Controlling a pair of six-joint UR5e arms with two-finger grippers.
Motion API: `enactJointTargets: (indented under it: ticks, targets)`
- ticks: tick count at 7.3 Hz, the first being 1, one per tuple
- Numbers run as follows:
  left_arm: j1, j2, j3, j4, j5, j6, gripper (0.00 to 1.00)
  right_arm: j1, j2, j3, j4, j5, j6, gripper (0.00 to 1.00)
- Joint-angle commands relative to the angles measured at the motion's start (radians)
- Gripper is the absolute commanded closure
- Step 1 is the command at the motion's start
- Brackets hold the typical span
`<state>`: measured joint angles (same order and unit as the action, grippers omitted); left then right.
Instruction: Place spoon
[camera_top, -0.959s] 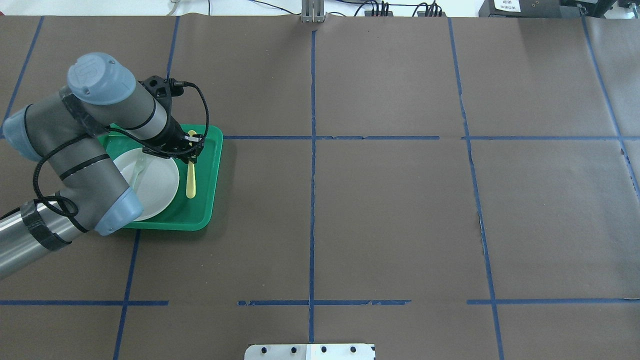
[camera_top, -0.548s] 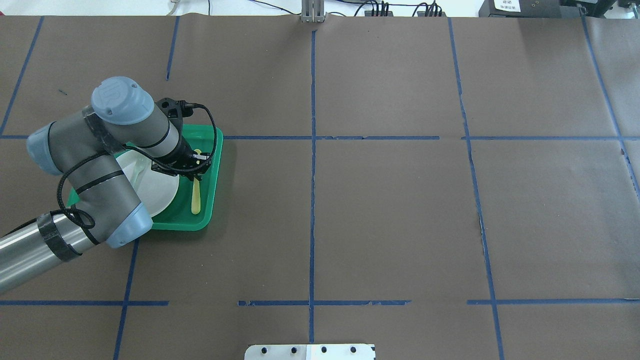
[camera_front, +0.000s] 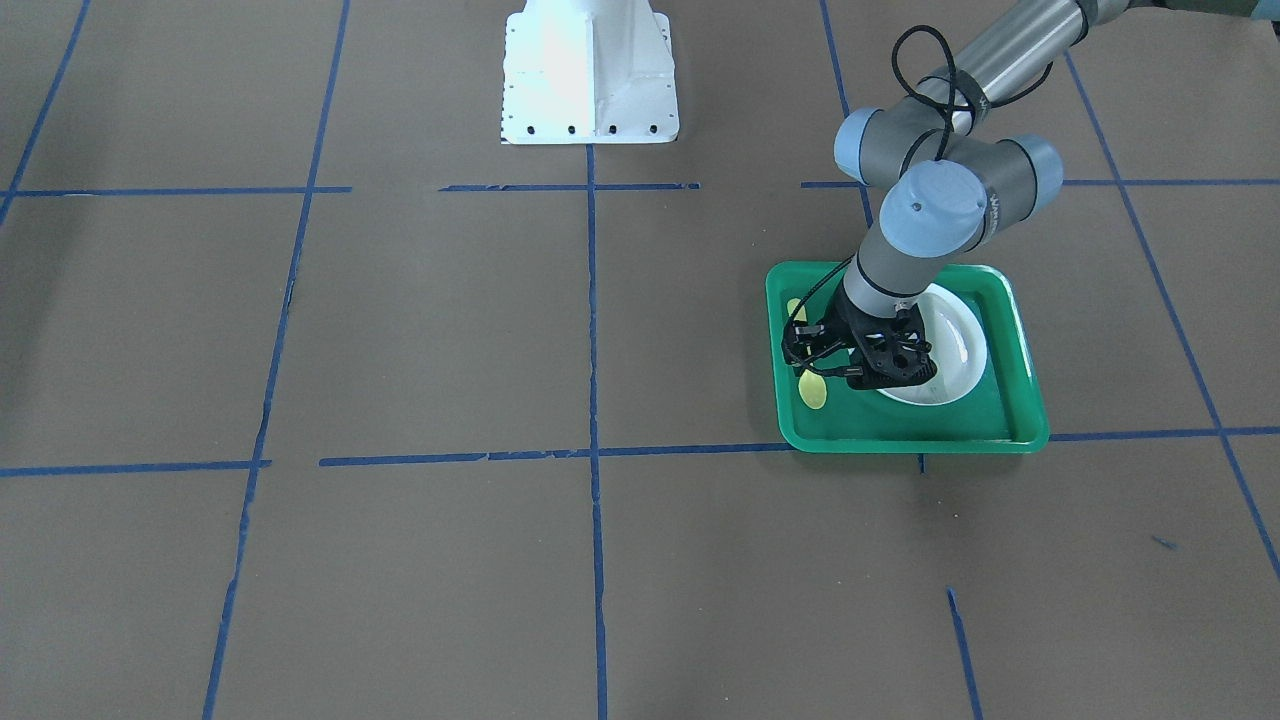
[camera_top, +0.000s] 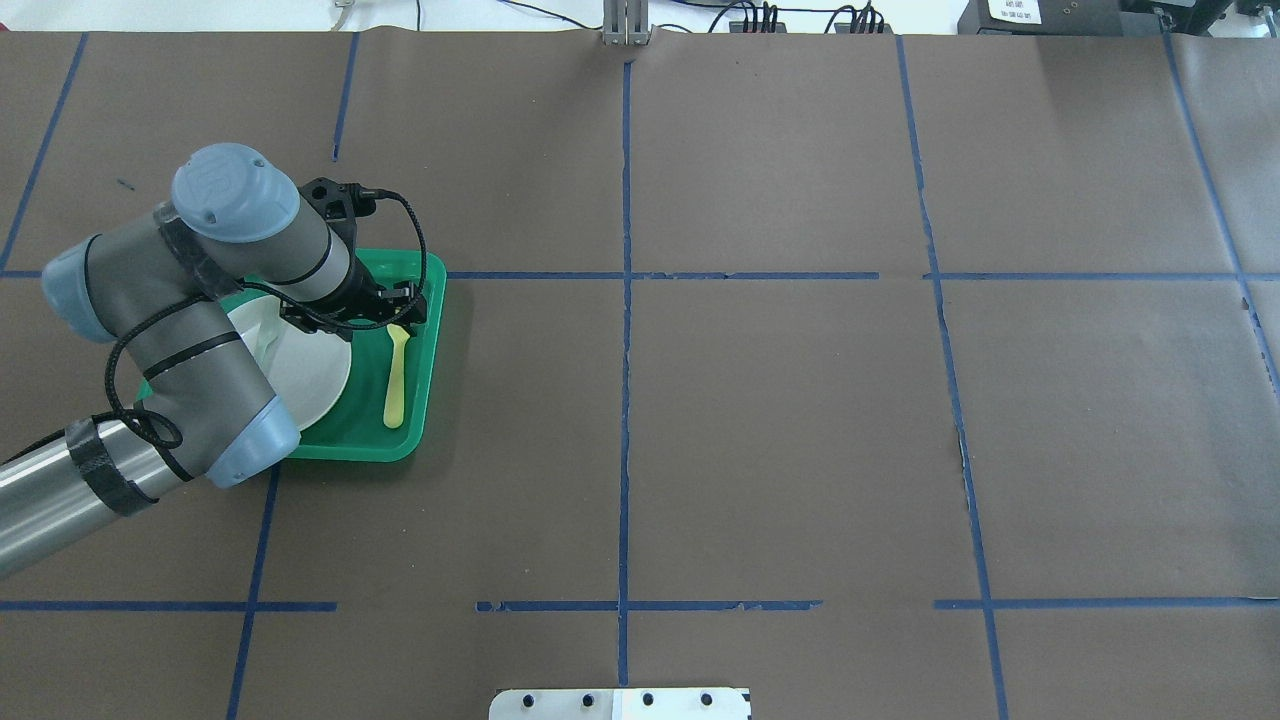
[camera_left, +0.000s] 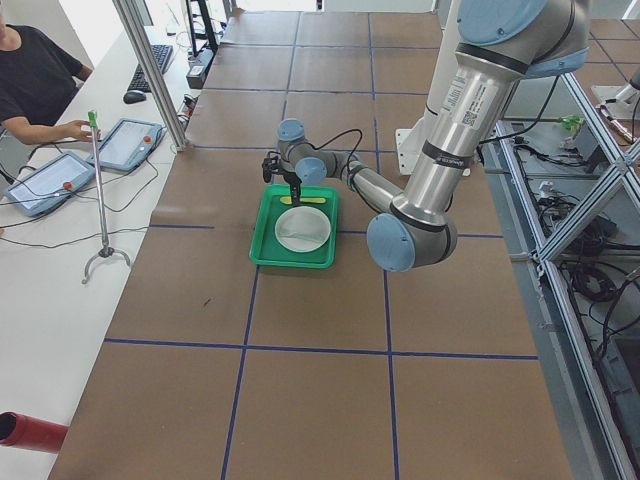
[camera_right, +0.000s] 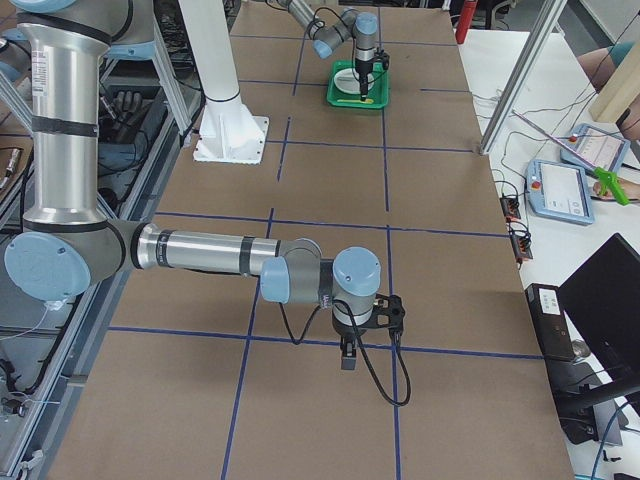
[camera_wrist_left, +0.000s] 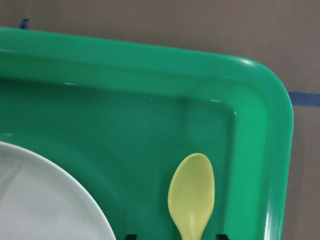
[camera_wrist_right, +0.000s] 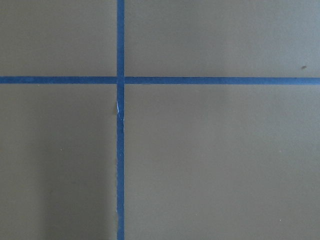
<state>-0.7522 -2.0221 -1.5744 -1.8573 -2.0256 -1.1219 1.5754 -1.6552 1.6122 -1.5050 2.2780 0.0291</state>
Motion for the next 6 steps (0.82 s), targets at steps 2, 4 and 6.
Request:
enactJointTargets:
  ticks: [2, 4, 6]
  targets:
    - [-0.229, 0.005, -0.111, 0.015, -0.008, 0.063, 0.01, 0.000, 0.000, 0.000, -0.001, 0.000, 0.000, 0.00]
    - [-0.472, 0.107, -0.111, 0.014, -0.301, 0.379, 0.01, 0.000, 0.000, 0.000, -0.001, 0.000, 0.000, 0.00]
    - [-0.605, 0.260, -0.099, 0.020, -0.346, 0.713, 0.01, 0.000, 0.000, 0.000, -0.001, 0.000, 0.000, 0.00]
